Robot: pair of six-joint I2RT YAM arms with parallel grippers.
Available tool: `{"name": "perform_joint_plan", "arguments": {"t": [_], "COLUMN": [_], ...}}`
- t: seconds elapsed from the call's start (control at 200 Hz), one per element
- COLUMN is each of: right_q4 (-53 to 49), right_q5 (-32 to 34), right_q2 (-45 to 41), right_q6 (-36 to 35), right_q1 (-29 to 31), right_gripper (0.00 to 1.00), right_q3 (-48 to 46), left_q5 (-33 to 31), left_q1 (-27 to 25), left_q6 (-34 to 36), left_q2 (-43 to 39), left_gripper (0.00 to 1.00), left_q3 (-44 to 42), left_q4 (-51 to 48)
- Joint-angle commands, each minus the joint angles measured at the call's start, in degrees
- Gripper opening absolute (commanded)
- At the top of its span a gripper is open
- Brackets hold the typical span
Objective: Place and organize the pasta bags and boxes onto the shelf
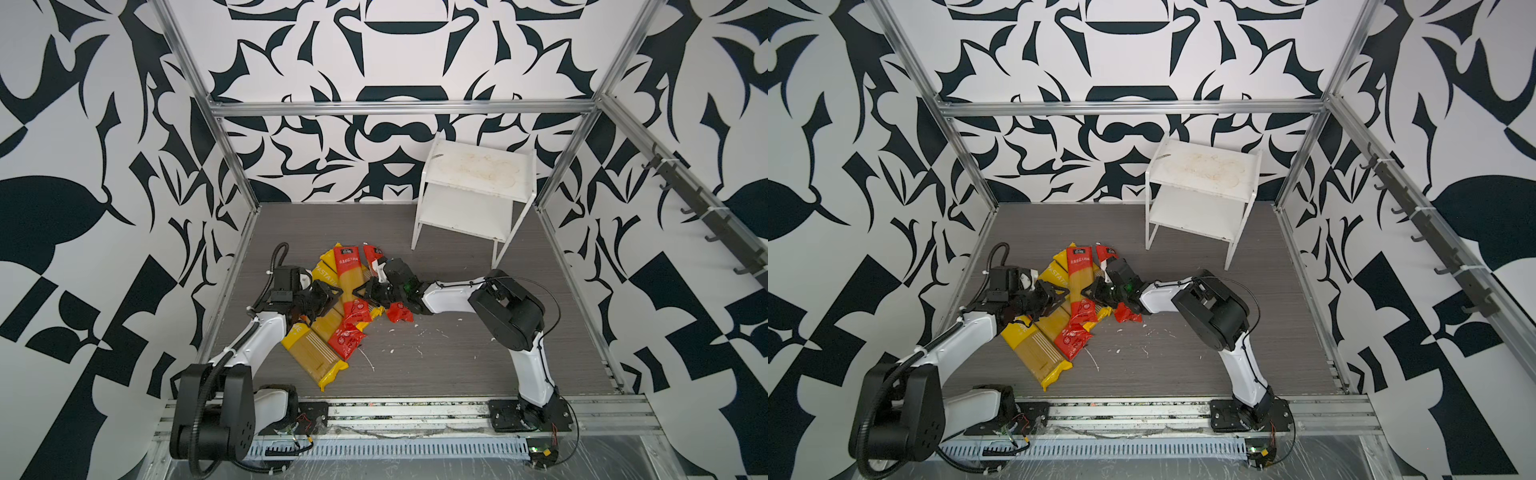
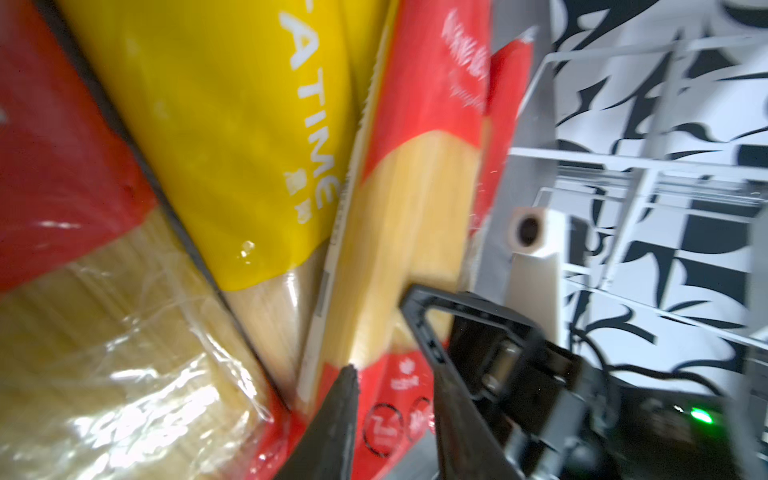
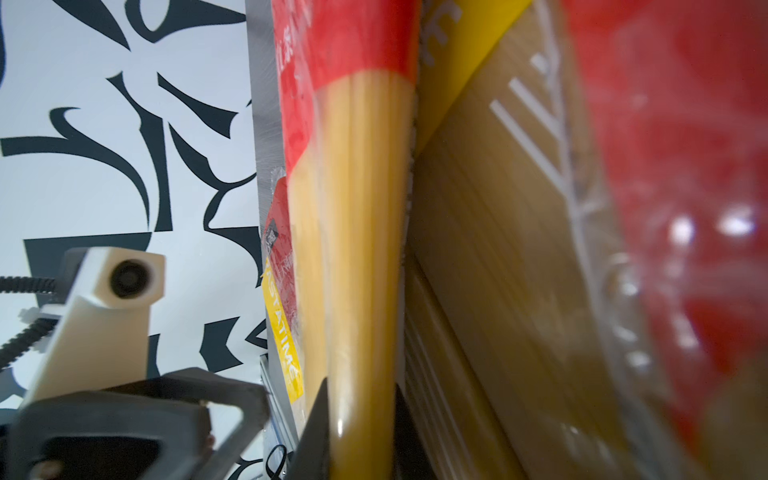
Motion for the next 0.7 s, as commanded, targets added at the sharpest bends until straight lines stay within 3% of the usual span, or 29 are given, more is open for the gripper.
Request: {"name": "perform_joint_plan", "arguments": {"t": [0.0, 0.175, 0.32, 0.465, 0.695], "right_q4": [7.7, 9.4, 10.6, 11.7, 10.0], "right_q5": [-2.0, -2.4, -2.4, -2.5, -2.7], "right_q2": [-3.7, -6.7, -9.5, -12.4, -17.4], "right_q6": [1.9, 2.4, 2.6, 2.7, 2.1], "right_q1": [0.8, 0.8, 0.8, 0.9, 1.4], "right_gripper": [0.03, 0.01, 0.0, 0.0, 0.0], "right_q3": [-1.0, -2.1, -3.6, -5.3, -7.2], "left_q5": [5.5, 12.2, 12.8, 12.4, 9.5], "left_q1": [3.0, 6.5, 6.5, 6.0, 3.1], "left_q6": [-0.5, -7.0, -11.1, -10.1, -5.5], "left_q2": [-2.0, -1.9, -0.5, 0.6, 3.2], "left_gripper": [0.42, 0.6, 0.74, 0.83, 0.89], "left_q3": [1.7, -0.6, -2.3, -1.4, 0.6], "left_q4": [-1.9, 7.9, 15.0, 15.0, 10.7]}}
